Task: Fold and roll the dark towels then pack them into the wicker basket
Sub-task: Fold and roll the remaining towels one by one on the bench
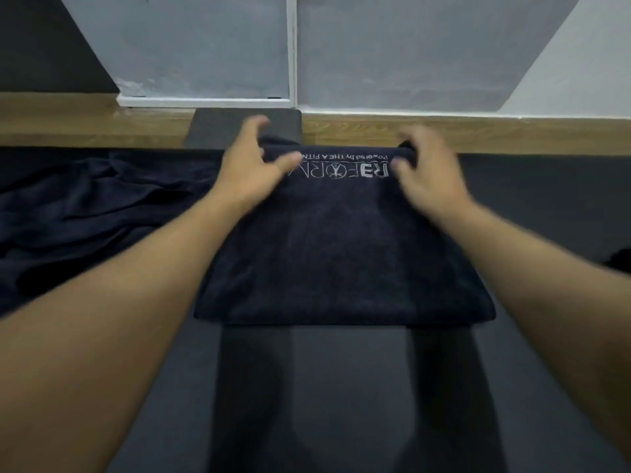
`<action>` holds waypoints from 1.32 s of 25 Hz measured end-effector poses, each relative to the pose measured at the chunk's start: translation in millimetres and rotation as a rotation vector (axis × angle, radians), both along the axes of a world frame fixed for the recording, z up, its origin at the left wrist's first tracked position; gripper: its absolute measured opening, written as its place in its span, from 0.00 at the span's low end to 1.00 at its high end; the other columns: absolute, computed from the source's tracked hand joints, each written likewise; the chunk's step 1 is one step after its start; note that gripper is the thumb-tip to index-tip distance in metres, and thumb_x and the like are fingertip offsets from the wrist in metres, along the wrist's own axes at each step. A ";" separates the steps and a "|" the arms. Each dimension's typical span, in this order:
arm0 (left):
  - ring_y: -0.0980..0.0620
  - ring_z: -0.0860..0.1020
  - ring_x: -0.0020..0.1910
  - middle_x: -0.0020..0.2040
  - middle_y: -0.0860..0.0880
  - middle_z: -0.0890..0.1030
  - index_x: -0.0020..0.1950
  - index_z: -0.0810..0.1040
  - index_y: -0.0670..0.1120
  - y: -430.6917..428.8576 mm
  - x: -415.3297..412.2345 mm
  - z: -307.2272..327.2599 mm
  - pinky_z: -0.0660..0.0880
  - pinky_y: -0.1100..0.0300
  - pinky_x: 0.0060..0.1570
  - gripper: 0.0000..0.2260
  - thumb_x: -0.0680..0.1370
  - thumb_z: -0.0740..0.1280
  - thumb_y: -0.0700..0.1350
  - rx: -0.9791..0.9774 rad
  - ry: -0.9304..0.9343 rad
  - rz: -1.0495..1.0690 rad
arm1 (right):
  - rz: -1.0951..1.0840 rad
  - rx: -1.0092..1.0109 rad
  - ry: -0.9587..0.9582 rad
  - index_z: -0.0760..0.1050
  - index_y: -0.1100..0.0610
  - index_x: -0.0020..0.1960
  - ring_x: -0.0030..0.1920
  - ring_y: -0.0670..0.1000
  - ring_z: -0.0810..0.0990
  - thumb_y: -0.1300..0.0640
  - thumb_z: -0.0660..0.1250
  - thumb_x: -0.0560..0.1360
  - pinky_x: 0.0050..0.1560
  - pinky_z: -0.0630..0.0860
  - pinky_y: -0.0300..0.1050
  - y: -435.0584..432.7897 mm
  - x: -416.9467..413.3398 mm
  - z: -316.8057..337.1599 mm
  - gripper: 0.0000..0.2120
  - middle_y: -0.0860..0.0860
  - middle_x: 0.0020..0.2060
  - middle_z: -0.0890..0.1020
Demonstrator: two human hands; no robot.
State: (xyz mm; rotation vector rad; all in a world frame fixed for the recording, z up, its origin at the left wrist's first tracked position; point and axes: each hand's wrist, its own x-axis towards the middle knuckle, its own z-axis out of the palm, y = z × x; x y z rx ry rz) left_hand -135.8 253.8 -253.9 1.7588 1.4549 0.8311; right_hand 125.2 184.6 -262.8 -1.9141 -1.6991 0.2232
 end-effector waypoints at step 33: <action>0.48 0.81 0.49 0.50 0.45 0.82 0.54 0.81 0.43 -106.6 -42.0 229.1 0.78 0.52 0.55 0.08 0.80 0.63 0.40 0.711 -0.118 0.219 | -0.248 0.477 0.072 0.81 0.55 0.52 0.47 0.53 0.83 0.63 0.60 0.77 0.56 0.79 0.49 -103.9 7.8 254.9 0.12 0.53 0.46 0.84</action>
